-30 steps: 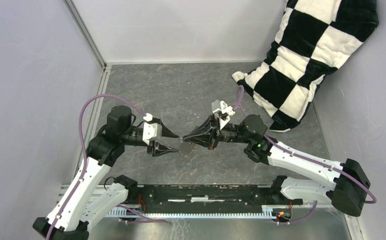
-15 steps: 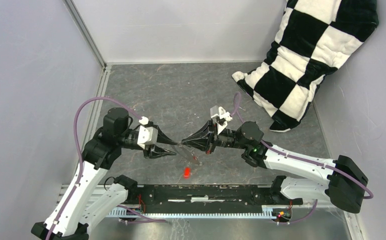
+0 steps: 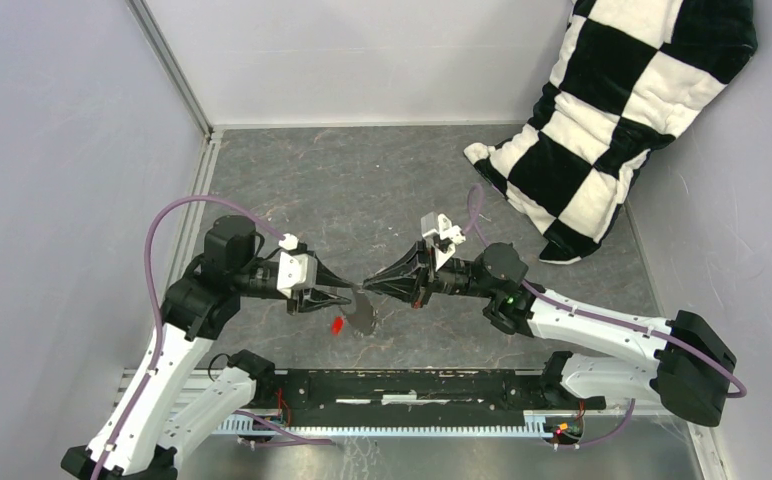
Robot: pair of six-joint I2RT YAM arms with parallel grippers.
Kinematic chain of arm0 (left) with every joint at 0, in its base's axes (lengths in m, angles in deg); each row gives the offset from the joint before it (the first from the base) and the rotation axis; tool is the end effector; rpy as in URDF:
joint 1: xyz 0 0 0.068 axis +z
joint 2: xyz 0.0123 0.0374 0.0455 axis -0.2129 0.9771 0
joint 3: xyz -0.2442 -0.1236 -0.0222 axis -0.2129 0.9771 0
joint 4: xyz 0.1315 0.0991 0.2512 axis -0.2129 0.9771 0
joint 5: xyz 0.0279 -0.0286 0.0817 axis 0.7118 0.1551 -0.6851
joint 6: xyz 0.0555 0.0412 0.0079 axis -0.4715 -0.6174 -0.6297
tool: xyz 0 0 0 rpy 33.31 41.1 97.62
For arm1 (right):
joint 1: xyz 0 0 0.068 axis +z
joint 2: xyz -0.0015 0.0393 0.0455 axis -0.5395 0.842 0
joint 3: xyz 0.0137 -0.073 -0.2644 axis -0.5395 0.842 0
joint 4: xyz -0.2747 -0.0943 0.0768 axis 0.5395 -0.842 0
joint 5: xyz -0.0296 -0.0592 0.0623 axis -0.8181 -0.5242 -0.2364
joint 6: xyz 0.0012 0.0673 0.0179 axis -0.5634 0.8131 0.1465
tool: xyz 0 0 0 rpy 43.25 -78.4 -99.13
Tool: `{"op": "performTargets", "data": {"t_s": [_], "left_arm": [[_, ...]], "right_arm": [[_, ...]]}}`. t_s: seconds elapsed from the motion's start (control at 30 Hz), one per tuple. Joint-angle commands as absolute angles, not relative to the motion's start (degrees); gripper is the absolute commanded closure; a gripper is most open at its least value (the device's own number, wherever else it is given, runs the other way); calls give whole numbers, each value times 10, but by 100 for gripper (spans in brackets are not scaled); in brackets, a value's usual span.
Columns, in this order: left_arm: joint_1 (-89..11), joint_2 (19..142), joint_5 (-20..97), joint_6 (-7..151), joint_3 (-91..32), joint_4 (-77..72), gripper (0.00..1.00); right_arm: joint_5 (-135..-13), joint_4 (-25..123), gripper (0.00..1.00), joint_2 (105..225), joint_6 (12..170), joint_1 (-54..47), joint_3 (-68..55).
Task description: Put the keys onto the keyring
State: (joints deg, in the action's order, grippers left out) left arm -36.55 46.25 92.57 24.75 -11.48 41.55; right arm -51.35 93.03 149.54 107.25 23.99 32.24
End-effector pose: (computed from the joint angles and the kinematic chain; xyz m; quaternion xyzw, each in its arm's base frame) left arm 0.1382 -0.1172 0.3612 0.5946 0.5107 -0.4029 0.4726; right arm 0.1460 0.2732 0.3017 -0.3663 0.5042 0.6119 0.4870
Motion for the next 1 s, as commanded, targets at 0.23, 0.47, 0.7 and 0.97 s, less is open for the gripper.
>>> {"op": "performTargets", "data": {"t_s": [0.23,0.47,0.7,0.97], "left_arm": [[-367,477,928,328,-114,372,56],[-367,477,946,327,-118,389,59],[-367,453,920,268,-126,429,50],[-367,409,870,366,-77,347,62]], "right_arm": [[-504,922,99,1496,1031,262,299],[-525,905,99,1493,1014,268,297],[-562,887,99,1478,993,272,300],[-578,926,99,1476,1003,276,310]]}}
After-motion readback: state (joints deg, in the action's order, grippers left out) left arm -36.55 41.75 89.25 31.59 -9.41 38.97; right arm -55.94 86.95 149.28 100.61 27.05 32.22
